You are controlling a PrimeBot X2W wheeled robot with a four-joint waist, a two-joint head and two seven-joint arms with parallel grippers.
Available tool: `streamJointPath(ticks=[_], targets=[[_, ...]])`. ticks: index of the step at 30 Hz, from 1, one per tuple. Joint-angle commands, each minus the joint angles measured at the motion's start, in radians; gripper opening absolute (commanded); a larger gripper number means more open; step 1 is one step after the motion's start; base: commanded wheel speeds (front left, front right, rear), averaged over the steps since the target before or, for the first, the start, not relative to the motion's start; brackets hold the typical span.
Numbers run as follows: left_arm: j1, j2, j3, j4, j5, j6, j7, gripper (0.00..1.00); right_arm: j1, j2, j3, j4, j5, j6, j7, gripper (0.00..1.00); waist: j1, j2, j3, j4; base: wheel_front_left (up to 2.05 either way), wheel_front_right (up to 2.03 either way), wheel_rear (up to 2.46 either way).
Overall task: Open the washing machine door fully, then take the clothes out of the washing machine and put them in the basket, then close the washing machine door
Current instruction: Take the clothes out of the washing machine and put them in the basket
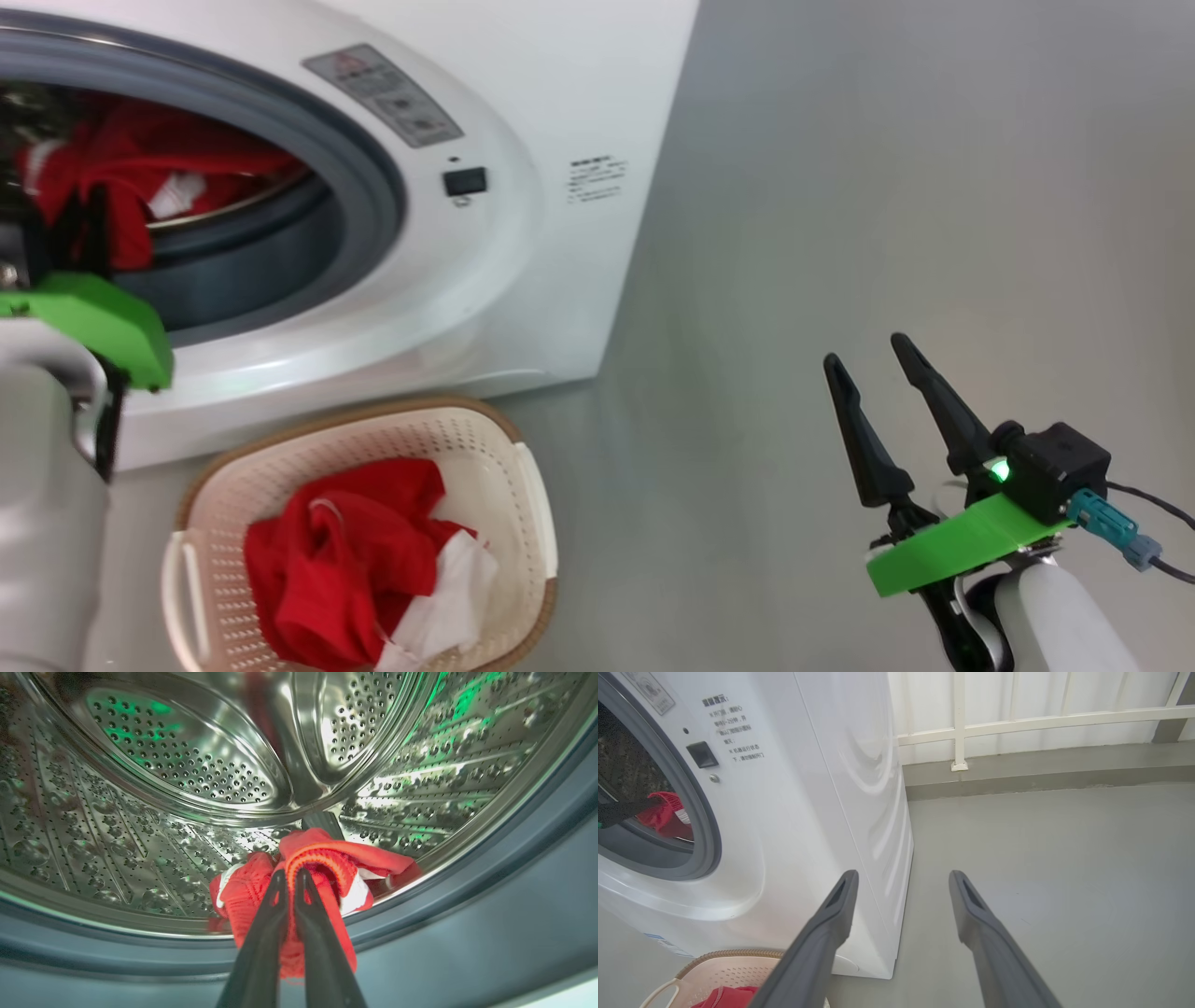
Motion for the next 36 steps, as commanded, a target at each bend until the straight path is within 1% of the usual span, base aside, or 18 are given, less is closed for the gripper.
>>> streamJointPath(ticks=[1, 5, 8, 16, 24, 33, 34, 36], targets=[[0.040, 0.041, 0.041, -0.057, -0.022, 0.012, -0.012, 0.00, 0.022, -0.011, 0.018, -0.019, 0.004, 0.002, -0.012, 1.00, 0.0000, -0.0001, -0.049, 0.045, 0.00, 0.00, 0.00], [0.152, 0.013, 0.106, -0.198, -0.069, 0.001, -0.012, 0.00, 0.044, -0.026, 0.008, -0.017, 0.008, 0.002, -0.012, 1.00, 0.0000, -0.0001, -0.089, 0.072, 0.00, 0.00, 0.00], [0.230, -0.006, 0.143, -0.295, -0.081, -0.005, -0.012, 0.00, 0.061, -0.038, 0.005, -0.015, 0.011, 0.002, -0.012, 1.00, 0.0000, -0.0001, -0.115, 0.088, 0.00, 0.00, 0.00], [0.419, -0.060, 0.219, -0.535, -0.079, -0.026, -0.012, 0.00, 0.103, -0.061, -0.018, -0.016, 0.018, 0.002, -0.012, 1.00, 0.0000, -0.0001, -0.164, 0.119, 0.00, 0.00, 0.00], [0.599, -0.105, 0.290, -0.757, -0.067, -0.037, -0.012, 0.00, 0.151, -0.073, -0.049, -0.019, 0.023, 0.002, -0.012, 1.00, 0.0000, -0.0001, -0.211, 0.141, 0.00, 0.00, 0.00], [0.762, -0.152, 0.337, -1.032, -0.045, -0.039, -0.012, 0.00, 0.192, -0.086, -0.079, -0.030, 0.022, 0.002, -0.012, 1.00, 0.0000, -0.0001, -0.231, 0.177, 0.00, 0.00, 0.00], [0.762, -0.152, 0.337, -1.032, -0.045, -0.039, -0.012, 0.00, 0.192, -0.086, -0.079, -0.030, 0.022, 0.002, -0.012, 1.00, 0.0000, -0.0001, -0.231, 0.177, 0.00, 0.00, 0.00], [0.791, -0.159, 0.340, -1.084, -0.040, -0.037, -0.012, 0.00, 0.194, -0.089, -0.081, -0.031, 0.022, 0.002, -0.012, 1.00, 0.0000, -0.0001, -0.233, 0.182, 0.00, 0.00, 0.00]])
